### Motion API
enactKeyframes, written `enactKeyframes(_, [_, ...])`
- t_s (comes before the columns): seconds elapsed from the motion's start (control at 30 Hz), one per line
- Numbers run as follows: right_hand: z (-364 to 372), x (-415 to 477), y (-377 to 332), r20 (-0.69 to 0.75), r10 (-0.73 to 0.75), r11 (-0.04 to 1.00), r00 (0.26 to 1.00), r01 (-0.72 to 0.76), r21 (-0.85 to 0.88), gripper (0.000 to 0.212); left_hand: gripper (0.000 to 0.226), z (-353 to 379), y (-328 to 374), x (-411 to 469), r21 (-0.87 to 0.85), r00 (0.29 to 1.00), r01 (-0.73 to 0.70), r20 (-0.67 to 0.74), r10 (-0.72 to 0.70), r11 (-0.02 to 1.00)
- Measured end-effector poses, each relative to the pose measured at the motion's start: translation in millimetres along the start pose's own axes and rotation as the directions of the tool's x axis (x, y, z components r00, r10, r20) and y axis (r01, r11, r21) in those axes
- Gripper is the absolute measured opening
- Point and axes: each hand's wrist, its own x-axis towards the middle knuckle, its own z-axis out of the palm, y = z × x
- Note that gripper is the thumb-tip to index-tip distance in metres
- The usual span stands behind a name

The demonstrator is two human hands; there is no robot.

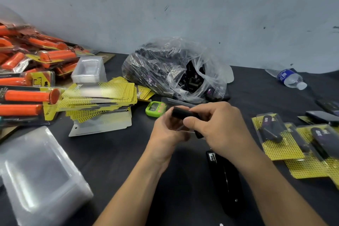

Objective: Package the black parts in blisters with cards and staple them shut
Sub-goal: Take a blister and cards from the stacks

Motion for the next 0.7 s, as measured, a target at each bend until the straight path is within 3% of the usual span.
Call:
enactKeyframes(0.13, [4, -4, -6, -0.099, -0.163, 0.972, 0.982, 0.142, -0.187, 0.025, 0.061, 1, 1, -1, 0.048, 1.000, 0.018, -0.004, -0.018, 0.999])
enactKeyframes(0.3, [14, -12, -17, -0.158, -0.199, 0.931, 0.967, 0.136, -0.340, 0.023, 0.048, 5, 6, -6, 0.024, 0.999, 0.040, 0.009, -0.040, 0.999])
enactKeyframes(0.53, [25, -11, -18, -0.138, -0.072, 0.861, 0.988, -0.008, -0.508, 0.032, 0.050, 11, 9, -11, -0.004, 0.998, 0.058, 0.031, -0.057, 0.998])
enactKeyframes(0.7, [34, -13, -20, -0.179, 0.064, 0.856, 0.982, -0.146, -0.496, 0.029, 0.049, 7, 7, -17, 0.002, 0.997, 0.072, 0.013, -0.072, 0.997])
